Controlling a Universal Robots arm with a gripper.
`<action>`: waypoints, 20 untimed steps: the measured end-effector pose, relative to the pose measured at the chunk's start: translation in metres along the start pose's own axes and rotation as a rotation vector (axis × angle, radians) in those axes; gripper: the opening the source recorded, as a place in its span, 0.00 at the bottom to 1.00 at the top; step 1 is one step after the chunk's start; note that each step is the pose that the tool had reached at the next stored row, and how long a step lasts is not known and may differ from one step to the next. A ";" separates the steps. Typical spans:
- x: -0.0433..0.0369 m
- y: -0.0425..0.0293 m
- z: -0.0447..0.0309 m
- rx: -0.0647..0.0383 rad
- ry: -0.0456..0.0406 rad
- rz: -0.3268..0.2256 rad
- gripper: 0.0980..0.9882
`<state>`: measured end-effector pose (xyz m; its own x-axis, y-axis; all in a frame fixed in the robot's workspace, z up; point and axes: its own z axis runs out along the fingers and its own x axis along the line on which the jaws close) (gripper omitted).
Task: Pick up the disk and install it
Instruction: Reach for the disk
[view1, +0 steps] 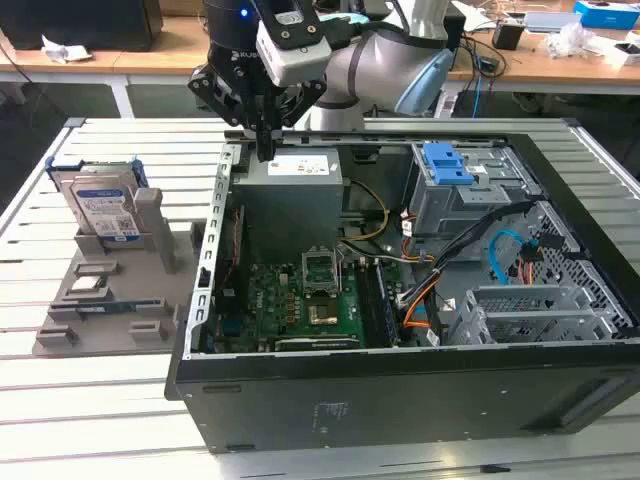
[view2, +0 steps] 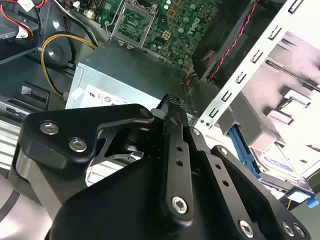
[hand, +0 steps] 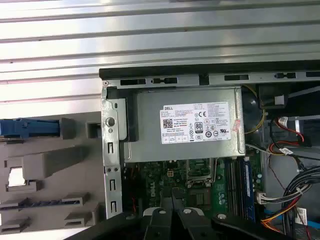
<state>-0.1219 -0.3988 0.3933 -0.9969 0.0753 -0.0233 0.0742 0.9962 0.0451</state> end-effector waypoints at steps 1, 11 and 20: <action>0.0027 -0.0002 -0.0001 0.000 0.0000 0.000 0.01; 0.0308 -0.0023 -0.0008 0.000 0.0000 0.000 0.01; 0.0633 -0.0047 -0.0017 0.000 0.0000 0.000 0.01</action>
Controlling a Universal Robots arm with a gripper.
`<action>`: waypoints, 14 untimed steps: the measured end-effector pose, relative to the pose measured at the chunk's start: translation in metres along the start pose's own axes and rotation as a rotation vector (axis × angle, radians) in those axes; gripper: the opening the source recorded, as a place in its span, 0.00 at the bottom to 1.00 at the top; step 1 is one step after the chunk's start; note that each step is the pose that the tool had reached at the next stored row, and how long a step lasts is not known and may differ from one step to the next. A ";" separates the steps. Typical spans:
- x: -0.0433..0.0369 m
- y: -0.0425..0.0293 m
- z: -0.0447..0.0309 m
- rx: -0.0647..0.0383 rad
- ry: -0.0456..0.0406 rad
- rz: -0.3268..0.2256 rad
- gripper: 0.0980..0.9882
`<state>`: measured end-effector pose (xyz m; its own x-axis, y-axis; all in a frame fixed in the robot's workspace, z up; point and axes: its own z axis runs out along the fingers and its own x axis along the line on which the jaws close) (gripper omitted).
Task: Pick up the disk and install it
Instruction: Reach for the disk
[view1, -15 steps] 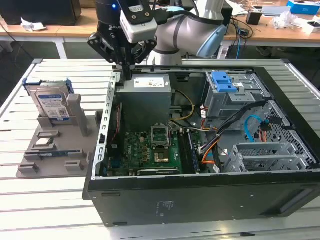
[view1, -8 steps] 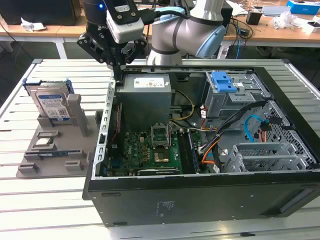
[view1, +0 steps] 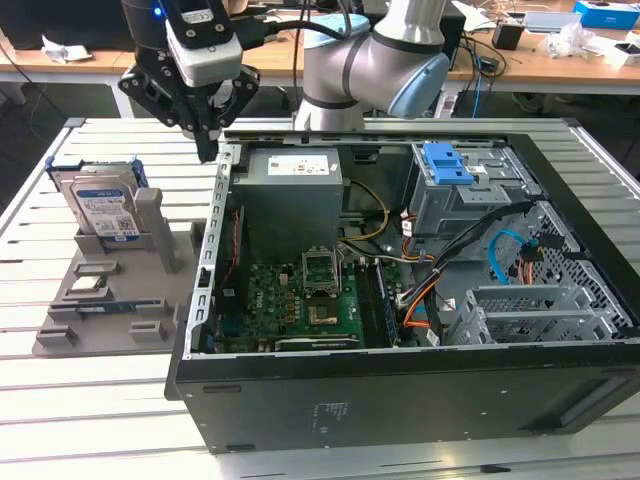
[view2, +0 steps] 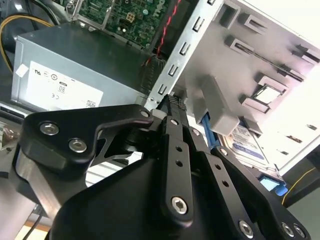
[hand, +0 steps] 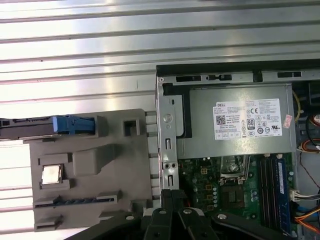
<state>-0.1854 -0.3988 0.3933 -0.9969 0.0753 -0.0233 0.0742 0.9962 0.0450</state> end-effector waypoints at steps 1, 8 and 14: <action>0.0032 -0.0003 -0.0001 0.000 0.0000 0.000 0.01; 0.0240 -0.0018 -0.0006 0.000 -0.0001 0.000 0.01; 0.0441 -0.0033 -0.0012 0.000 0.0000 0.000 0.01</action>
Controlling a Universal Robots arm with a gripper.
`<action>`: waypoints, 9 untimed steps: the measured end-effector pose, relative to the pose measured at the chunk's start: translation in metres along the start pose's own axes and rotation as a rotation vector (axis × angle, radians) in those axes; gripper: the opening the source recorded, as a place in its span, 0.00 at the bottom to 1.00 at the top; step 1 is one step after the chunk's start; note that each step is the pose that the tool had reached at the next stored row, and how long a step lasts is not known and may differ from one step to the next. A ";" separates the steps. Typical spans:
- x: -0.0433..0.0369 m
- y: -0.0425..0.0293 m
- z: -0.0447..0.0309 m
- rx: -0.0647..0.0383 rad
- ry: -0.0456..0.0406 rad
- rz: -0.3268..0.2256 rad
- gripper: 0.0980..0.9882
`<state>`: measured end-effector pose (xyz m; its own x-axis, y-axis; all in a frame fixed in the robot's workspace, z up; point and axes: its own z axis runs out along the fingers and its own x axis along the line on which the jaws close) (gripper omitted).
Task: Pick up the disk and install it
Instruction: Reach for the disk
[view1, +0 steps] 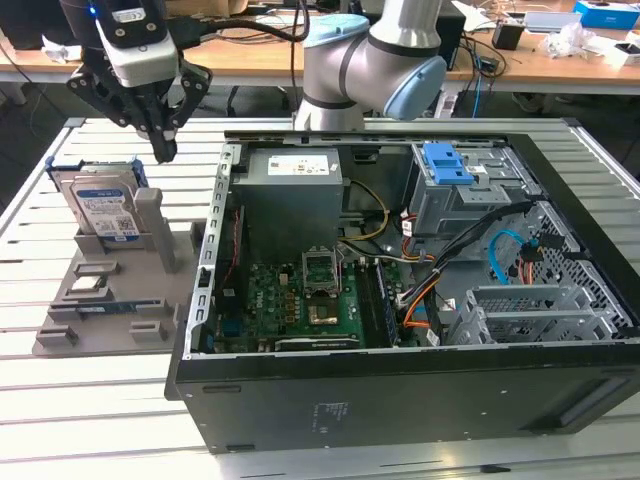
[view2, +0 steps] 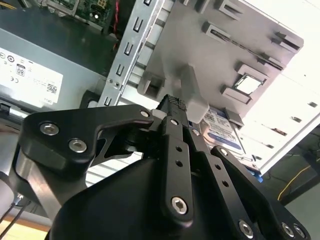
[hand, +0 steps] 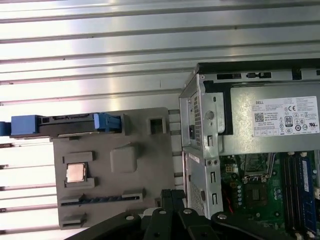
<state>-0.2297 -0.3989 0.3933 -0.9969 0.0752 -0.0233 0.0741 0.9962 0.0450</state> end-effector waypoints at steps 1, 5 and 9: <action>0.0035 -0.0002 -0.0001 0.000 0.0000 0.000 0.01; 0.0165 -0.0012 -0.0004 0.000 0.0000 0.000 0.01; 0.0290 -0.0021 -0.0008 0.000 0.0000 0.000 0.01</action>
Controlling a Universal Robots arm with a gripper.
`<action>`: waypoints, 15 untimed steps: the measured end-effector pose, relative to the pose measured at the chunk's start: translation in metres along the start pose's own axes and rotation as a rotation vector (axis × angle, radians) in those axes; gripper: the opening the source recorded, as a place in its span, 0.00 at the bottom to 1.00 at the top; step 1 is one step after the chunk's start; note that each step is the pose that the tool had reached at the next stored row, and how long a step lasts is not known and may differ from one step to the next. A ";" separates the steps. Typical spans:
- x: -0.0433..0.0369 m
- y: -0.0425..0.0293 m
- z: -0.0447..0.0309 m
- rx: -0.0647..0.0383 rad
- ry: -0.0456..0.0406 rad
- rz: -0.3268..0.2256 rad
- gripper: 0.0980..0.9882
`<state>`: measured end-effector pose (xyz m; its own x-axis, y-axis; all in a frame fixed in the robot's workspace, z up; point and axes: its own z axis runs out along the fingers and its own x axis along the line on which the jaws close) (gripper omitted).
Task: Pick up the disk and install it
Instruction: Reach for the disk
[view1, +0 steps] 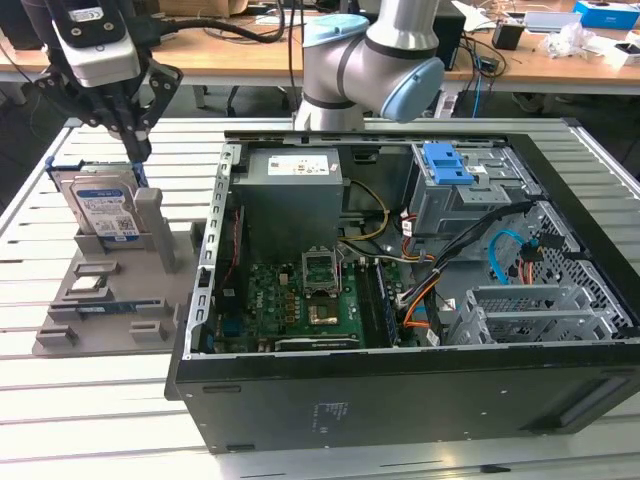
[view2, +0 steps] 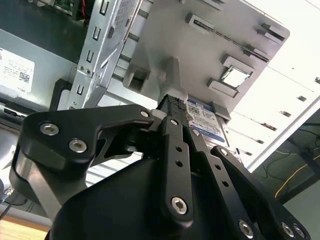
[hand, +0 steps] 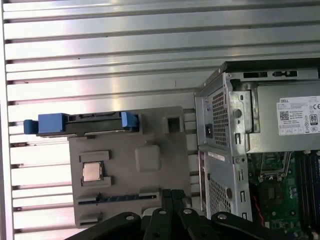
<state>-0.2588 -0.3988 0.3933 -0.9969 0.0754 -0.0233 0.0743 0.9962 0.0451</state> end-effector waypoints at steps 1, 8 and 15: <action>0.0024 -0.0002 -0.0001 0.000 0.0000 0.000 0.01; 0.0239 -0.0018 -0.0006 0.000 0.0000 0.000 0.01; 0.0494 -0.0037 -0.0013 0.000 0.0000 0.000 0.01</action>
<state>-0.3083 -0.3988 0.3933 -0.9969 0.0754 -0.0233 0.0743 0.9962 0.0451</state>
